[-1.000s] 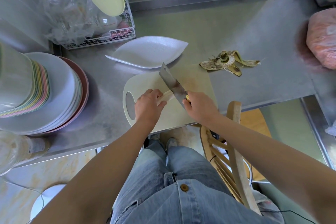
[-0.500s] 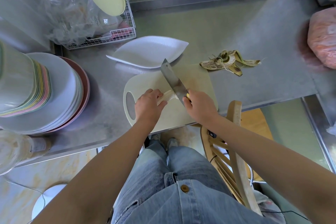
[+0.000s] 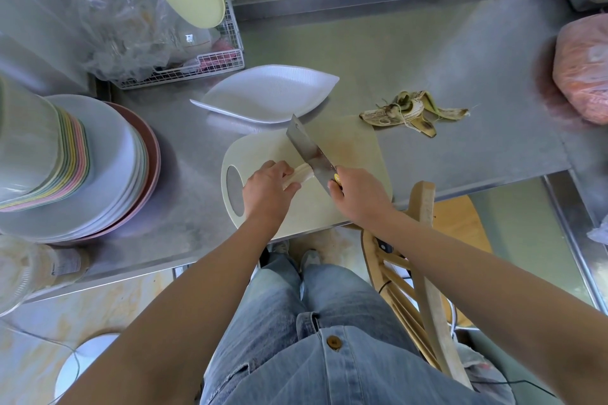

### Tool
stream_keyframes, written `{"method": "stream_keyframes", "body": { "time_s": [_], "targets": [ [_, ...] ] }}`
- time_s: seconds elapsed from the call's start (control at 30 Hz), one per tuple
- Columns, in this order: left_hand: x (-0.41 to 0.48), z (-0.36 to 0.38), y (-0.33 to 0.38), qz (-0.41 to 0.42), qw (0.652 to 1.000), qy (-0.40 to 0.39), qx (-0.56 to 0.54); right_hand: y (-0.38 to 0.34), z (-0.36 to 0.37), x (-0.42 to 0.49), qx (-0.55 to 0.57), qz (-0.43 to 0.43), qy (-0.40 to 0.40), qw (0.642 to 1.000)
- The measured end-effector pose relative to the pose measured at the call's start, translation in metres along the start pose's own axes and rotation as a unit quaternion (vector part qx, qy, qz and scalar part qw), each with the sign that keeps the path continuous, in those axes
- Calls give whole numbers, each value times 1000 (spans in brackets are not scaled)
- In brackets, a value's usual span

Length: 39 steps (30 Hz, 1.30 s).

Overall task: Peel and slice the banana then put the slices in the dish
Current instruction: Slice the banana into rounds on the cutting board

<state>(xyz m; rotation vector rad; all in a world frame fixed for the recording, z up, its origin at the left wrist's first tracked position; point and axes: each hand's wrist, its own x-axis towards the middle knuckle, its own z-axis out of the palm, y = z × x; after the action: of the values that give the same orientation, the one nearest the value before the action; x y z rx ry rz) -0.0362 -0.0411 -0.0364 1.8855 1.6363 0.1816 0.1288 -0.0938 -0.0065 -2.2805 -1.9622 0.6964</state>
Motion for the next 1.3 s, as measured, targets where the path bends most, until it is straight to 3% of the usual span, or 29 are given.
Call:
{"method": "stream_keyframes", "body": {
  "time_s": [0.27, 0.53, 1.1, 1.3],
  "targets": [
    [-2, -1, 1, -4, 1000, 3, 1, -2, 15, -1, 8, 26, -16, 999],
    [-2, -3, 1, 7, 1000, 6, 6, -1, -5, -1, 8, -10, 37, 999],
    [-1, -3, 1, -1, 1000, 2, 11, -5, 15, -1, 2, 14, -11, 1000],
    [-1, -4, 1, 2, 1000, -4, 11, -2, 11, -1, 3, 7, 19, 1000]
  ]
}}
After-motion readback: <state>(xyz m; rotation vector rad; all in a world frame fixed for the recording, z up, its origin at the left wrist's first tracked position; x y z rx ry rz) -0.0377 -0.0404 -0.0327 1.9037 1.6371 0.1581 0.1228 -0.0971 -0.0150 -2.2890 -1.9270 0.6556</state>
